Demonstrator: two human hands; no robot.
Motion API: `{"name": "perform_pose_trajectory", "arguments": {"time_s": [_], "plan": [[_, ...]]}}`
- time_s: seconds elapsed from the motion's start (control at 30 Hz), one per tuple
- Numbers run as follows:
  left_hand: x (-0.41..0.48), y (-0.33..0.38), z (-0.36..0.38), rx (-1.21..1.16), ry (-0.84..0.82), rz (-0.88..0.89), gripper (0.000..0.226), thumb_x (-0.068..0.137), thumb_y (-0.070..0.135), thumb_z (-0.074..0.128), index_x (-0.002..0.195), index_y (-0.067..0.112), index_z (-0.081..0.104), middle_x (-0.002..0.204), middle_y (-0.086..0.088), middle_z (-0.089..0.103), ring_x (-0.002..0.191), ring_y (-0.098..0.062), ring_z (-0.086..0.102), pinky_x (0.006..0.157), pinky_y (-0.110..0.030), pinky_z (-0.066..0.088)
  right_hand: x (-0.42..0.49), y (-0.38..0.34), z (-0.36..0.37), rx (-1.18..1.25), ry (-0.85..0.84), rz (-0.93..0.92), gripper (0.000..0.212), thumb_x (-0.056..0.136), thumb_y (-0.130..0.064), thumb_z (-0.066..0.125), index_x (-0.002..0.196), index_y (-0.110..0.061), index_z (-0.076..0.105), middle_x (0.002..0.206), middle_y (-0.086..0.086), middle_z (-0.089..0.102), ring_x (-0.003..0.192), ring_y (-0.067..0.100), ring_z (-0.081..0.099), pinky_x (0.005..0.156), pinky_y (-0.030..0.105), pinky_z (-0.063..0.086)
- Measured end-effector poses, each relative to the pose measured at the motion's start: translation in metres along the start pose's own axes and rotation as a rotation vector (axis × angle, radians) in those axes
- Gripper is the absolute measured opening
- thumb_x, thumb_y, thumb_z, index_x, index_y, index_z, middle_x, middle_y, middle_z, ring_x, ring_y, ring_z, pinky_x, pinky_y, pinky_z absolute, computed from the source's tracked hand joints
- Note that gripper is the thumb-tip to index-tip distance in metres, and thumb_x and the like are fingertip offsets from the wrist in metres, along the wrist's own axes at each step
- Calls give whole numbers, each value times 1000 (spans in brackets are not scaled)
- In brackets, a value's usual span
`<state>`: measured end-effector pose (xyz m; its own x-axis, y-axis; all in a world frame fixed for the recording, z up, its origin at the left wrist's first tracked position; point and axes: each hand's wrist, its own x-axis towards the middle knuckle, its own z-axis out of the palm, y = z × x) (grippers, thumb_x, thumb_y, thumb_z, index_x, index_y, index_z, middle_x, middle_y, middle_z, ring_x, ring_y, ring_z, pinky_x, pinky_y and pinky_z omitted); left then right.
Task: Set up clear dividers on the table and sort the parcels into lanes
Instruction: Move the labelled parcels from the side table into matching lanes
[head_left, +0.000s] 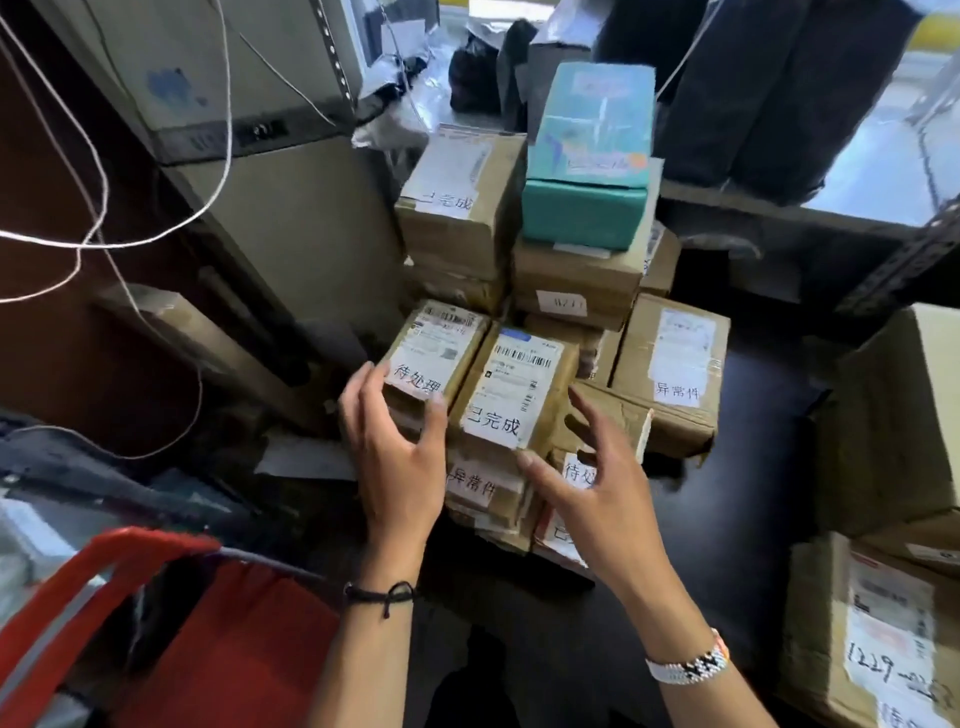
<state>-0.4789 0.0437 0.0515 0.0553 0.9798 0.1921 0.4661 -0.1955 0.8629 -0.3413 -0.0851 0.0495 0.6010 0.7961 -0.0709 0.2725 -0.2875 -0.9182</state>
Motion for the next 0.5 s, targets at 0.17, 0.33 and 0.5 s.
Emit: {"name": "perform_pose_trajectory", "arguments": {"time_s": [0.17, 0.33, 0.5], "plan": [[72, -34, -11, -10, -83, -58, 62, 98, 36, 68, 153, 16, 48, 159, 1, 43, 145, -10, 39, 118, -21, 29, 27, -38, 49, -448, 38, -166, 90, 86, -77, 52, 163, -44, 20, 169, -19, 24, 156, 4, 12, 124, 31, 11], [118, -58, 5, -187, -315, -246, 88, 77, 68, 60, 154, 25, 49, 157, 5, 51, 142, -6, 47, 122, -36, 37, 60, -53, 74, -668, 23, -212, 102, 84, -82, 49, 166, -36, 9, 176, -6, 7, 161, 12, -8, 128, 39, 2], [138, -86, 16, -285, -540, -347, 80, 78, 77, 65, 146, 34, 59, 139, 10, 68, 129, -7, 63, 115, -45, 47, 83, -50, 104, -874, -115, -161, 116, 84, -89, 43, 167, -25, -7, 176, -2, -9, 157, 18, -30, 128, 49, -9]]}}
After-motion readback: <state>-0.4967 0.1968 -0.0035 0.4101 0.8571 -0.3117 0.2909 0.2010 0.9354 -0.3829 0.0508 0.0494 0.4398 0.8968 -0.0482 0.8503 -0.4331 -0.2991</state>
